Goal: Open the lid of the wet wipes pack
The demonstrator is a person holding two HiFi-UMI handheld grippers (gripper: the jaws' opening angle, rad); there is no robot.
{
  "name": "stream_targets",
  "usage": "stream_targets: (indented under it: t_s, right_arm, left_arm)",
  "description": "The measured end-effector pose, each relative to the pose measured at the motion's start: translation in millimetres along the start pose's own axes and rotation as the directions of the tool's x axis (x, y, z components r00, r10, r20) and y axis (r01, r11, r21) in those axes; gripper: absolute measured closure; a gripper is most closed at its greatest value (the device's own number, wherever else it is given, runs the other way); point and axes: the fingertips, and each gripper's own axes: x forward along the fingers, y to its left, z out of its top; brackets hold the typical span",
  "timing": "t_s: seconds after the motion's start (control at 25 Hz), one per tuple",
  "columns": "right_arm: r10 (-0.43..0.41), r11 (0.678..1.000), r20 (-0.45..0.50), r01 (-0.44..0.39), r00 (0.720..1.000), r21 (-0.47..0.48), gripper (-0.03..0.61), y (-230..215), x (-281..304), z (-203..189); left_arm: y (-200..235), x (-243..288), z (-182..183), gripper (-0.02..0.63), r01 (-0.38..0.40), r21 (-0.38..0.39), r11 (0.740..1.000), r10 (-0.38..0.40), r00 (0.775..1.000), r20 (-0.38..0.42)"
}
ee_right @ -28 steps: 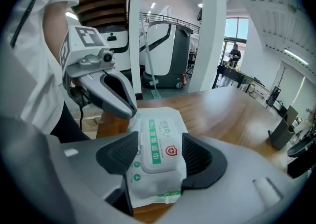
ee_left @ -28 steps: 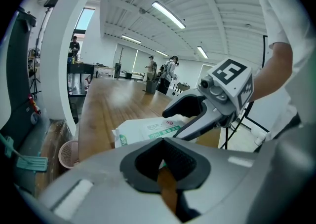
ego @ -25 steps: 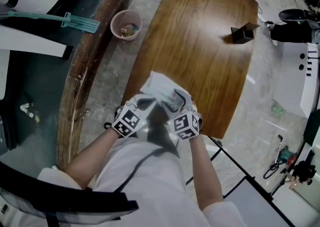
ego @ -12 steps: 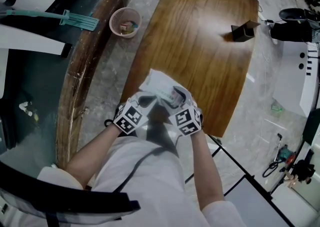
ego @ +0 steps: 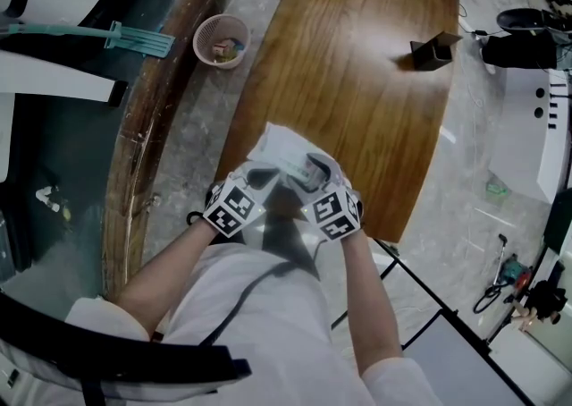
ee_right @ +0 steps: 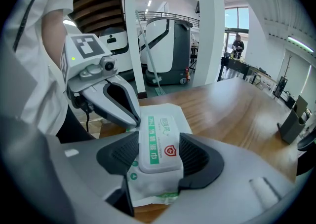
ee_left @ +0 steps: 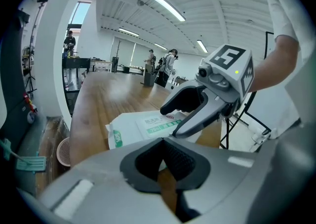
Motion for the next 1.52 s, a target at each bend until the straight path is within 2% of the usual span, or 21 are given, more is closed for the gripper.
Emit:
stream_targets:
  t_s: [0.36, 0.76, 1.16, 1.52]
  right_arm:
    - [0.05, 0.998, -0.009, -0.05, 0.999, 0.042, 0.332, 0, -1, 3]
    - [0.161, 0.983, -0.031, -0.158, 0.986, 0.098, 0.359, 1, -3, 6]
    - [0.149, 0.987, 0.003, -0.148, 0.989, 0.066, 0.407, 5, -11, 14]
    - [0.086, 0.992, 0.079, -0.092, 0.993, 0.083, 0.441, -10, -28, 32]
  left_arm:
    - [4, 2, -1, 0.611, 0.012, -0.029, 1.0, -0.013, 0.999, -0.039]
    - [4, 3, 0, 0.611, 0.023, -0.031, 0.999, -0.024, 0.999, -0.048]
    - [4, 2, -1, 0.609, 0.019, -0.045, 0.999, -0.021, 0.998, -0.054]
    - [4, 1, 0, 0.609, 0.018, -0.032, 0.999, -0.02, 0.998, -0.06]
